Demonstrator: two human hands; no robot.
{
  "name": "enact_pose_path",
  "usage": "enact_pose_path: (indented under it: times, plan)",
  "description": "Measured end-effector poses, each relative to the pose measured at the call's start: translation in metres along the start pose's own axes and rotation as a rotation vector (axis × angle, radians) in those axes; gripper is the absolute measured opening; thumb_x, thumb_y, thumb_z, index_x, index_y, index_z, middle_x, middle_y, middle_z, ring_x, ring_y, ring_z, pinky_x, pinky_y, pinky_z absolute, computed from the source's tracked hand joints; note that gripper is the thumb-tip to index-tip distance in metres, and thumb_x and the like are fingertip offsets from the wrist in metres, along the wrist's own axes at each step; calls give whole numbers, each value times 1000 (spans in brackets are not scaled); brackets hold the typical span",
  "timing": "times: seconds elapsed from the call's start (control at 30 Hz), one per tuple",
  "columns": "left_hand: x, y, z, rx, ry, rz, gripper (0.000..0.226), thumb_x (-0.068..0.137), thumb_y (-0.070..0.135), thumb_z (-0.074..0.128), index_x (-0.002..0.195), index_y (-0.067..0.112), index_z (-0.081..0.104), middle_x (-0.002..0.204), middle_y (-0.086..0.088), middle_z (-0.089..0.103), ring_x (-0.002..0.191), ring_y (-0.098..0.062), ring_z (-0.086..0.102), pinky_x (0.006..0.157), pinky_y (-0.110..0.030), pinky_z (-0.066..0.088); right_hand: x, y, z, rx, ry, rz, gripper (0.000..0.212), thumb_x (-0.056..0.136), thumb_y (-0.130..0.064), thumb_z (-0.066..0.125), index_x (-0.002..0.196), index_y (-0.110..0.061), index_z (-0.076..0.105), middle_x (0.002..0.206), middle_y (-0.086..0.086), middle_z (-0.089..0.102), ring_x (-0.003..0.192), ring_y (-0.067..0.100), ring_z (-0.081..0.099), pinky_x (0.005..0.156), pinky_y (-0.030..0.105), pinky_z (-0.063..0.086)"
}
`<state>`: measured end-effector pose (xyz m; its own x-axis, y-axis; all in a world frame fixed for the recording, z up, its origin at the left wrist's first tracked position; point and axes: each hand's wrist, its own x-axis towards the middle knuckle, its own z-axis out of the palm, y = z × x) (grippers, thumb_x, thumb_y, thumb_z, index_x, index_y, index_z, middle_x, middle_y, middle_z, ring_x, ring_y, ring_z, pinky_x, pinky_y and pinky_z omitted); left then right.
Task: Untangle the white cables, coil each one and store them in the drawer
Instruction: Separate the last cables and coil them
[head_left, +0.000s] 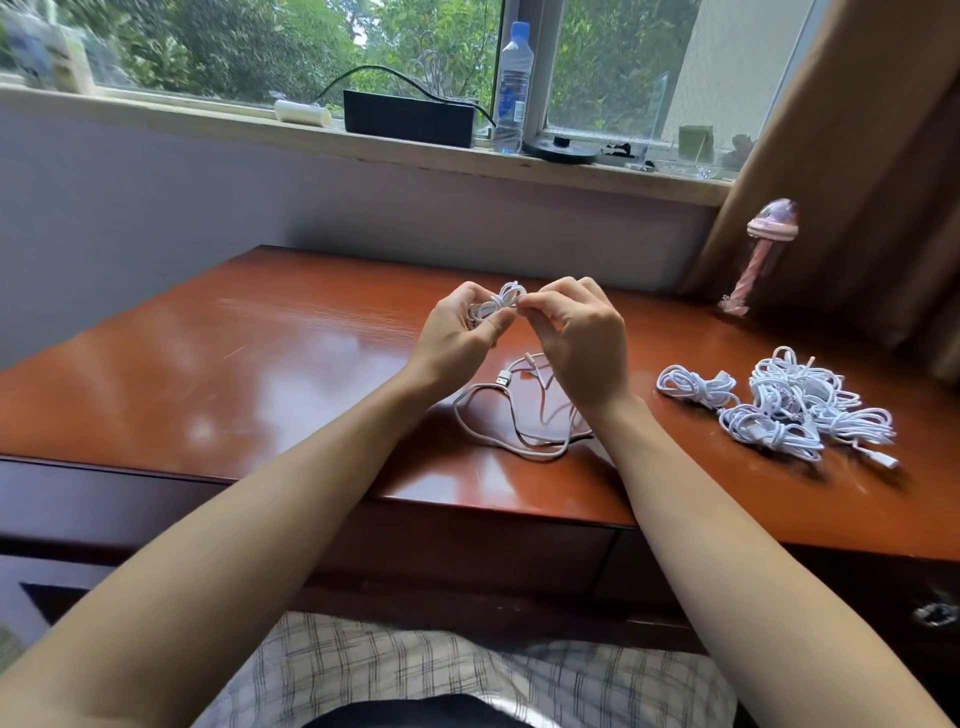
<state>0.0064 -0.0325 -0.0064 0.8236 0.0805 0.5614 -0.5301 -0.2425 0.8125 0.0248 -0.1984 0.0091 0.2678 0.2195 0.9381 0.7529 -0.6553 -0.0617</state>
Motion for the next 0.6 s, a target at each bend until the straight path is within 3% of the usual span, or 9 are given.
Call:
enact_pose_path:
  times: [0.1,0.3,0.47,0.6]
  plan:
    - [0,0,0,2,-14,-22,15,96,14,68,95,3,58,63,5,54,51,-2,47,53,-18,38,0,1,0,-1,8,-28,8,91,-20,76,90,-13,80,82,-2,69,77,21,57,69,30,50]
    - [1,1,0,-62,-24,-59,14,96,16,67,90,10,55,62,6,53,52,-5,46,52,-20,37,0,0,2,19,-2,-37,6,89,-14,77,88,-8,77,83,4,70,76,23,61,75,27,47]
    - [1,0,0,-90,-40,-70,15,92,24,69,89,14,58,61,9,54,53,-5,47,53,-21,37,0,-5,-1,70,-31,49,14,86,-12,79,86,-8,65,77,0,64,71,10,51,68,23,46]
    - [0,1,1,-110,-34,-65,21,86,32,70,88,14,58,62,7,55,54,-6,48,54,-22,38,0,-10,-1,13,-22,39,17,86,-19,78,88,-12,63,78,-4,65,71,14,59,63,29,50]
